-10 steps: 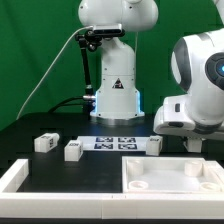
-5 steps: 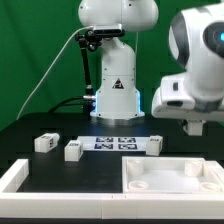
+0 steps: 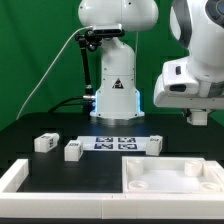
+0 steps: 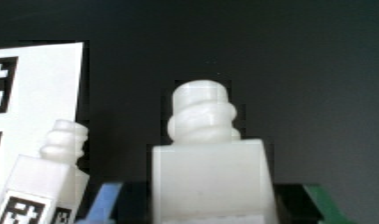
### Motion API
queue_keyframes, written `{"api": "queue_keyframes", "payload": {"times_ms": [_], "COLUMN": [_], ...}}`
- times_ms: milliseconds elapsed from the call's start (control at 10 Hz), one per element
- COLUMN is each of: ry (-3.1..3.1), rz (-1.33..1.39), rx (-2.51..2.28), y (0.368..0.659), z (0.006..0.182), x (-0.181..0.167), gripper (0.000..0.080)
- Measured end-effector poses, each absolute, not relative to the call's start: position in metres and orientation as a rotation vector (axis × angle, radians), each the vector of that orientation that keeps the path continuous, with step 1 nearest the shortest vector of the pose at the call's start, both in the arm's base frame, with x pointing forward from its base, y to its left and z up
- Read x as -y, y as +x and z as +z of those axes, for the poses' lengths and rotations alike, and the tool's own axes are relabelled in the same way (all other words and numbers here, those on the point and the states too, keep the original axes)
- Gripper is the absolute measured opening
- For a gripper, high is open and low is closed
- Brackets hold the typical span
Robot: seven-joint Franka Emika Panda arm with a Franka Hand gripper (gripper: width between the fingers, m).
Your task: Assemble one leg
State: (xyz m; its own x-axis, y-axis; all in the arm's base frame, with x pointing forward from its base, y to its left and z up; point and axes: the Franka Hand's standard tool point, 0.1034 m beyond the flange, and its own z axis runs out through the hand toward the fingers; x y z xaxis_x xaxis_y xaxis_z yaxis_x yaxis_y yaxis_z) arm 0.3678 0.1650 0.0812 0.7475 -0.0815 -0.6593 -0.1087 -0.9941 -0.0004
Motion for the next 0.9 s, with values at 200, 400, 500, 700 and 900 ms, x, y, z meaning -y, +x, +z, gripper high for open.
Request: {"api": "queue_keyframes", "payload": {"times_ms": [200,400,500,700,900], "ry": [-2.971,-3.025,-3.050,-3.120,-3.073], "rz": [0.766,0.468,0.358,0.131,-0.154], "rx": [-0.134,-0.075,-0.028,-0.020,-0.008], "y": [0.383,0.410,0.421,0.440,0.438], "z": [0.069,0.079,0.088,0.106,0.104], "x": [-0.162,-0.150,-0.145,-0.144,-0.153], "gripper": [0.0291,0.0291,0.0291,0.0291,0.0291]}}
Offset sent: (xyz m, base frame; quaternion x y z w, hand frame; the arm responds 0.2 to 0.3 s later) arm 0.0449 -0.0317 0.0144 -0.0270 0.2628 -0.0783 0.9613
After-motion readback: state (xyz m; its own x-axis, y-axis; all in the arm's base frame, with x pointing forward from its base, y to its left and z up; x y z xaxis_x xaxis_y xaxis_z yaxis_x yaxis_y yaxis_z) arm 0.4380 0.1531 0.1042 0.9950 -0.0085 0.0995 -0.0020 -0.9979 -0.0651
